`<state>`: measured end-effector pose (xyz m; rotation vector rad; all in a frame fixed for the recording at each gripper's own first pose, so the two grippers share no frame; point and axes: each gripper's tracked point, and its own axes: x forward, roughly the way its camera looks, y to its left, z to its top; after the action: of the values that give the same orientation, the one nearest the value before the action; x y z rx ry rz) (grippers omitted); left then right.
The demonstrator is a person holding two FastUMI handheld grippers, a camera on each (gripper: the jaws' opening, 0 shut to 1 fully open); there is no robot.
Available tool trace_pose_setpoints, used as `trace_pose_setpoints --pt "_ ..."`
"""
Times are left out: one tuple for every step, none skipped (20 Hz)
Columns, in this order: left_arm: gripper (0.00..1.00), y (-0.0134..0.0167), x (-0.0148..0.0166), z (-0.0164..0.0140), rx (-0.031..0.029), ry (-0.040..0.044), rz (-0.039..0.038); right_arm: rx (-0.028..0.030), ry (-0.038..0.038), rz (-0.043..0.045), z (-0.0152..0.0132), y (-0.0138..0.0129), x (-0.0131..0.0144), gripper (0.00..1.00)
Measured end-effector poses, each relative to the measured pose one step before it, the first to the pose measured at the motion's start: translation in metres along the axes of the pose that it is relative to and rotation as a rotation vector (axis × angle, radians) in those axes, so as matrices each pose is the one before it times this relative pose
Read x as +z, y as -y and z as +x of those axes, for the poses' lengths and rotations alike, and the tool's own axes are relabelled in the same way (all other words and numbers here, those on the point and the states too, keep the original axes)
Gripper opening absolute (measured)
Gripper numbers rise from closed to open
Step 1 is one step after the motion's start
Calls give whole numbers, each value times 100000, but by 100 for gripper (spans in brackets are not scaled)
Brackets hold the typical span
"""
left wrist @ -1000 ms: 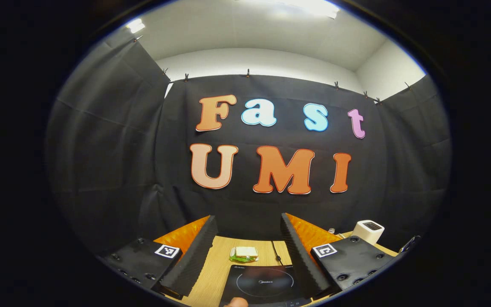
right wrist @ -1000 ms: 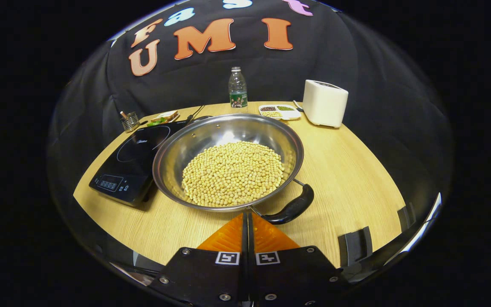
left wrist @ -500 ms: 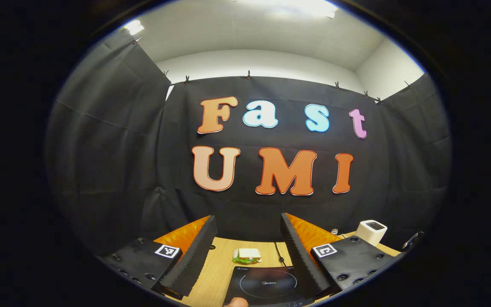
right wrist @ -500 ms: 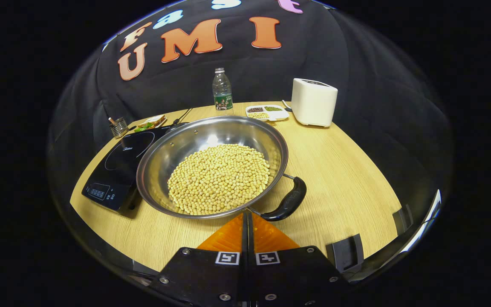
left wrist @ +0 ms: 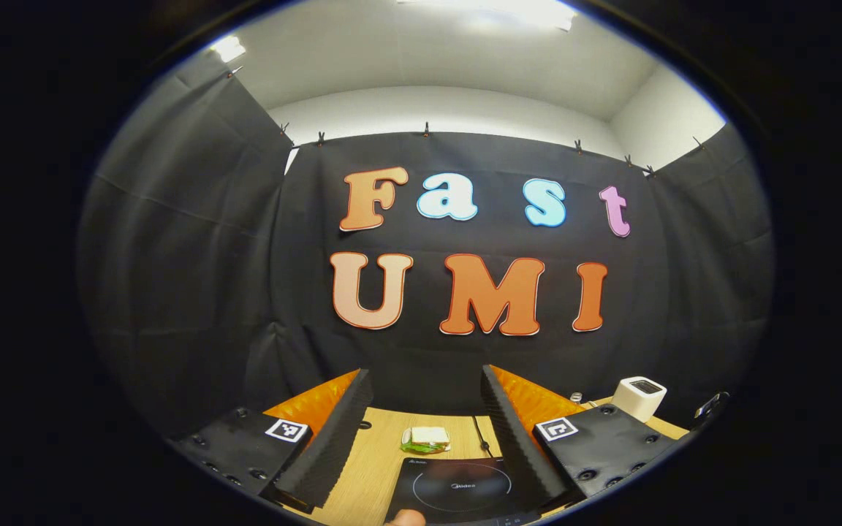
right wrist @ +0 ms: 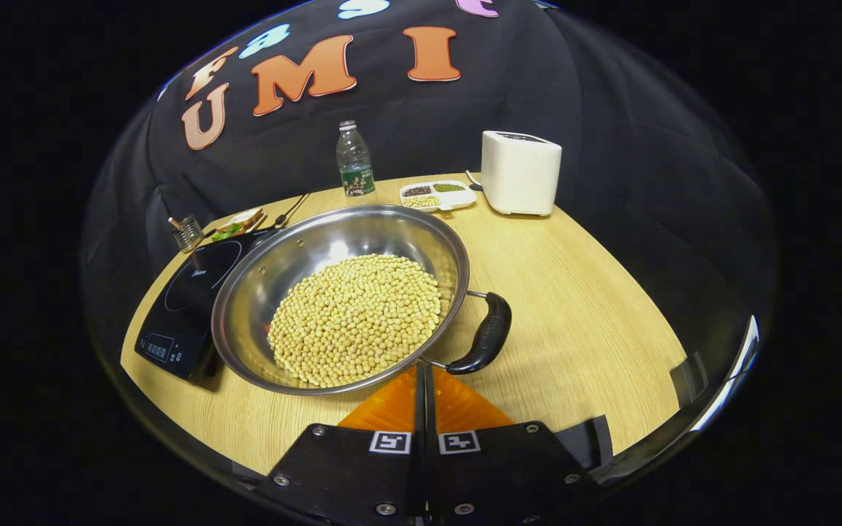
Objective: First push the handle of the pot to place it horizontally, then grasp the pot with both hands and set it on the induction cooktop.
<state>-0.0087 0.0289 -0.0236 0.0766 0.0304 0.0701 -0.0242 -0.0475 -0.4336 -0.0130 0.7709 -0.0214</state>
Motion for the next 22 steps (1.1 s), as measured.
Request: trace_pose_setpoints --pt "97 56 -3 90 103 -94 52 -310 -94 430 188 212 158 0" --pt "97 32 25 74 -72 -139 -50 -242 -108 837 205 160 203 0" --pt "98 29 -144 116 -46 -197 -97 -15 -76 970 173 117 182 0" --pt "98 61 -94 -80 -62 -194 7 66 -87 1003 140 135 146 0" --pt "98 32 -80 -24 41 -129 125 99 -137 1041 184 109 193 0" --pt "98 -10 -86 114 109 -67 164 -40 -207 879 144 217 135 0" --pt "98 -16 -3 188 144 -91 60 -277 69 688 202 215 228 0" --pt "98 -45 14 96 32 -77 -95 -281 353 782 241 272 273 0" --pt "98 164 -40 52 -6 -89 -138 -495 146 948 341 243 270 0" --pt "99 -40 -71 79 110 -128 -46 -40 -304 1430 313 205 124 0" --pt "99 77 -219 104 59 -324 113 -10 -143 1391 248 119 202 0" --pt "99 49 -130 167 38 -279 191 -146 36 633 237 140 186 0" --pt "99 -61 -42 156 98 -279 229 -360 29 36 245 160 212 0" --pt "99 -13 27 184 144 -223 148 -476 49 -121 210 132 283 0" --pt "99 60 -84 118 17 -159 36 -484 91 -189 240 153 261 0" --pt "99 135 -182 105 51 -158 -19 -446 40 46 206 146 239 0" --pt "99 97 -41 131 2 -180 42 -237 -39 401 304 42 298 0" --pt "99 -11 31 204 -20 -126 115 -117 -98 653 219 12 260 0" --pt "99 -35 -72 115 45 -130 190 -91 -134 656 213 153 216 0" --pt "99 -1 -112 178 102 -91 157 -227 -41 459 185 136 173 0" --pt "98 16 -68 65 137 -154 177 -336 -1 303 242 14 231 0" --pt "98 5 -32 181 49 -145 106 -396 -4 28 246 -4 210 0"
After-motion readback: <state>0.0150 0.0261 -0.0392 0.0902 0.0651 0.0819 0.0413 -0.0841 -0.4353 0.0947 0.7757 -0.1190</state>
